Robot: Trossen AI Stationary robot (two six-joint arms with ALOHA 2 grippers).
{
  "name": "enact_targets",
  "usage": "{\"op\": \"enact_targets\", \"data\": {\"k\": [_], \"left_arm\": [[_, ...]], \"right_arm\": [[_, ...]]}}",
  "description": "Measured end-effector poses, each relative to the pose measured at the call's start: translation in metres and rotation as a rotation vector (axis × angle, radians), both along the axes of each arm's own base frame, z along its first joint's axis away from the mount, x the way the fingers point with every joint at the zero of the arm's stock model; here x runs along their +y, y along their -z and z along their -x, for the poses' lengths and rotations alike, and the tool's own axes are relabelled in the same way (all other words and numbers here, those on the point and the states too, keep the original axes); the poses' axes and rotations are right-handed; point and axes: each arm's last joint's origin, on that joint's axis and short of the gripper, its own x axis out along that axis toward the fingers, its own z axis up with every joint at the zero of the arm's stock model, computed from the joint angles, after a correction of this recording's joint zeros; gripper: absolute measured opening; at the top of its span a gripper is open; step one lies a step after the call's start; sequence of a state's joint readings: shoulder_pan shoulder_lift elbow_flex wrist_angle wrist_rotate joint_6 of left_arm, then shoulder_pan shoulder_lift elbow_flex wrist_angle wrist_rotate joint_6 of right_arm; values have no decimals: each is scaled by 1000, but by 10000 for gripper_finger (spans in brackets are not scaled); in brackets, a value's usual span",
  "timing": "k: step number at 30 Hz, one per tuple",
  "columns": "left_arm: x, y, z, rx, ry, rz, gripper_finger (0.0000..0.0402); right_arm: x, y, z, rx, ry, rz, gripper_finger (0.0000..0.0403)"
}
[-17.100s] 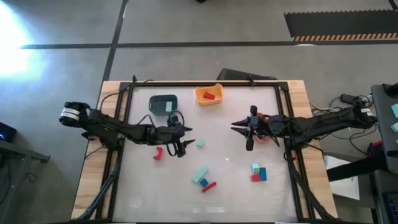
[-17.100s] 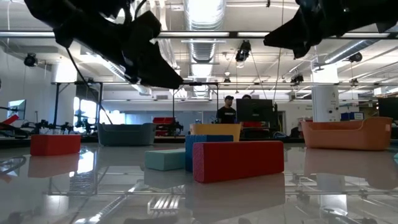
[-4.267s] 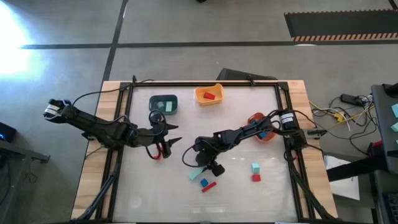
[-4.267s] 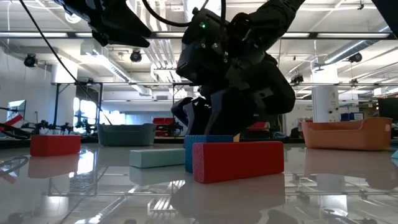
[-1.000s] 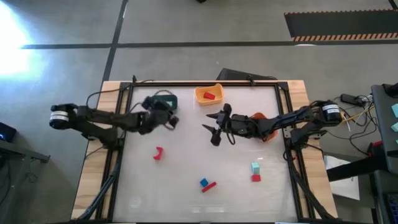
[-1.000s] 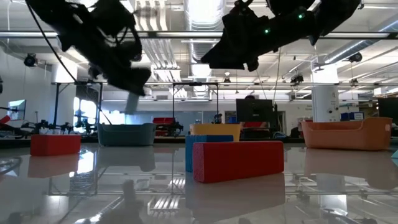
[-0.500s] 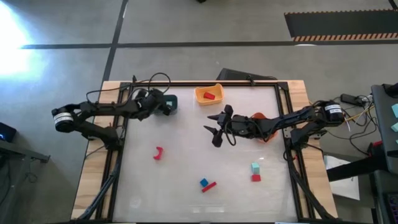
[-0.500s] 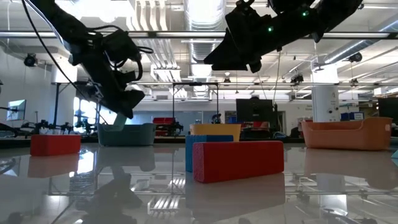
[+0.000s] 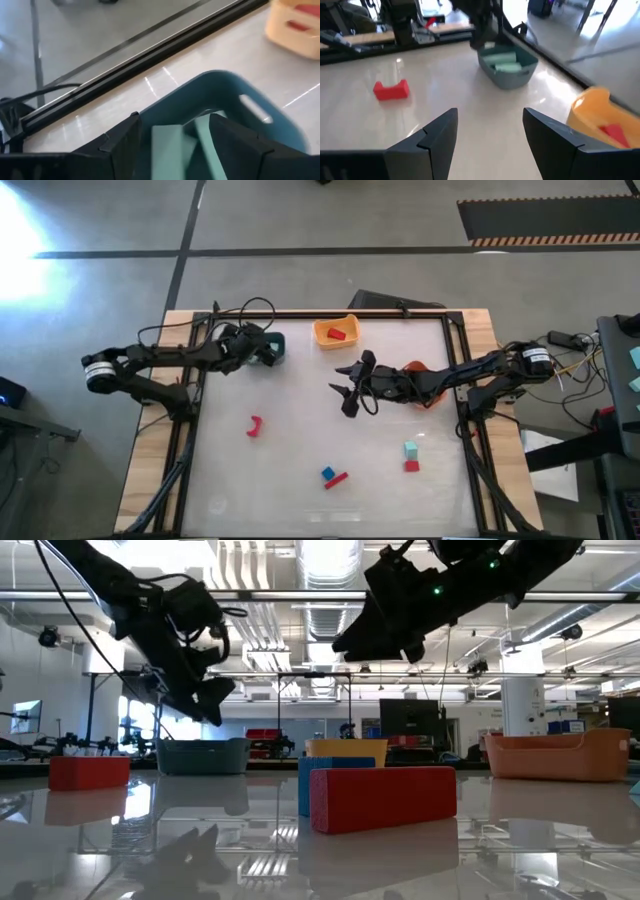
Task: Sort & place blocks by color
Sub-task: Put the light blue block into the blue bin
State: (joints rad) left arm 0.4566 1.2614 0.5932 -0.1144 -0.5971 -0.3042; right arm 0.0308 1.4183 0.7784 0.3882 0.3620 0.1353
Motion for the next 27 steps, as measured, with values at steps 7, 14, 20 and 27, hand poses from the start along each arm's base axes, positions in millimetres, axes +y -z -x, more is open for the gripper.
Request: {"op": "enact_targets", "data": {"k": [7, 14, 20, 27], "left_arm": [[-28, -15, -8, -61, 127, -27, 219], [-66, -28, -13, -126, 296, -42, 219], [-84, -32, -15, -153, 379, -43, 219], [-86, -32, -15, -154, 387, -41, 219]], "right_arm": [[9, 5, 10, 94, -29, -187, 215], [19, 1, 17, 259, -160, -506, 215], [34, -7, 21, 511, -117, -676, 215], [56, -8, 41, 882, 126, -710, 214]]}}
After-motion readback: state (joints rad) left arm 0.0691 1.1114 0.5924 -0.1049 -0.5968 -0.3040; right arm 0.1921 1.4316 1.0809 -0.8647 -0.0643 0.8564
